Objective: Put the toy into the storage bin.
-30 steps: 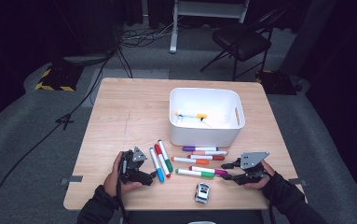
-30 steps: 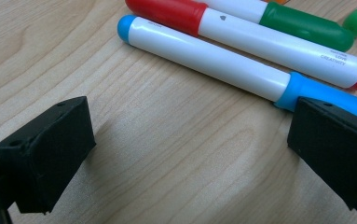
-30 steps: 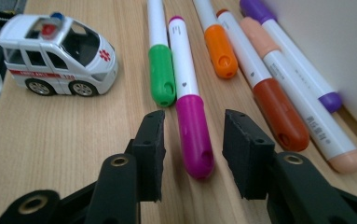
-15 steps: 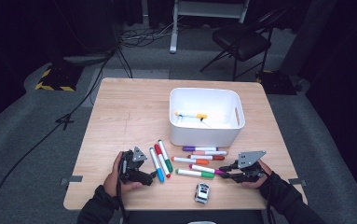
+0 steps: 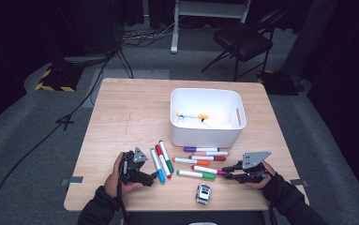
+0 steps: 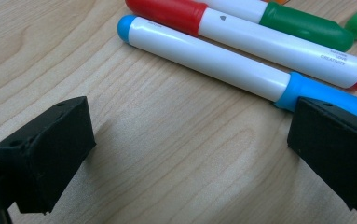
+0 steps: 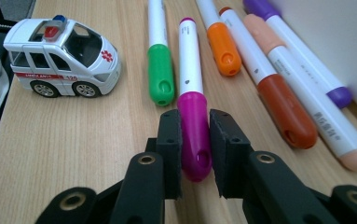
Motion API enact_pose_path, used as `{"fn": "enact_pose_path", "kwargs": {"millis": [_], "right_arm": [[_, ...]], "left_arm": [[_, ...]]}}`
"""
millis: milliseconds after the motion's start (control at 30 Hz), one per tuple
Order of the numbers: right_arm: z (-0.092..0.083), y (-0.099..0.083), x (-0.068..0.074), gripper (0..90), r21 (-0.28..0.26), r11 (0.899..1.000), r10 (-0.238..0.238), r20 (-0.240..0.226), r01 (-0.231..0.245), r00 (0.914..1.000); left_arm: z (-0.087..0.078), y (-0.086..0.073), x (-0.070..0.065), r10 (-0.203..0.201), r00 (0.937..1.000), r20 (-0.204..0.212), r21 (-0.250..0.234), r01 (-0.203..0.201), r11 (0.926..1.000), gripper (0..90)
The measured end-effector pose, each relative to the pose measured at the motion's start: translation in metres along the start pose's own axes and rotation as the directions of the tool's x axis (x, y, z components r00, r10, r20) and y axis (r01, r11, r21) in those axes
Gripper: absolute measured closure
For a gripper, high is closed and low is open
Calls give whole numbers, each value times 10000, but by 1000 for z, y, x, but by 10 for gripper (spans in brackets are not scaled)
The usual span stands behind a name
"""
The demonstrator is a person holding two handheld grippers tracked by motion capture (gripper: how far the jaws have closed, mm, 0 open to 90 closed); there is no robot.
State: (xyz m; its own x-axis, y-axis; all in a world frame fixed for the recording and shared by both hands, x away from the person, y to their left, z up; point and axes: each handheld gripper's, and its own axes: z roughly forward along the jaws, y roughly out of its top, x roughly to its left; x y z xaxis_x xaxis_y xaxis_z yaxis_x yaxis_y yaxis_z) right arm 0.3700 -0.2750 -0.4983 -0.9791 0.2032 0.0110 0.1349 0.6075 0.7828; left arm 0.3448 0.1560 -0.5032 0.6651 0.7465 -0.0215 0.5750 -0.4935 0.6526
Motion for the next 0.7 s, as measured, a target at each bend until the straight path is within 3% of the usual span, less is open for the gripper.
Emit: {"fn": "enact_pose_path", "kwargs": {"millis": [367,600,700], "right_arm": [[-20,12,3,754,-732,9969,-285,248,302,9993],[-37,21,3,754,-1439,9881,-498,382,548,9980],[-41,23,3,754,-1500,9860,-667,423,724,9969]], "left_arm": [[0,0,0,0,10000,0,1,0,10000,7],[0,0,0,-1,10000,2,0,1,10000,7],[0,0,0,-1,10000,-1,-1,1,10000,7]]}}
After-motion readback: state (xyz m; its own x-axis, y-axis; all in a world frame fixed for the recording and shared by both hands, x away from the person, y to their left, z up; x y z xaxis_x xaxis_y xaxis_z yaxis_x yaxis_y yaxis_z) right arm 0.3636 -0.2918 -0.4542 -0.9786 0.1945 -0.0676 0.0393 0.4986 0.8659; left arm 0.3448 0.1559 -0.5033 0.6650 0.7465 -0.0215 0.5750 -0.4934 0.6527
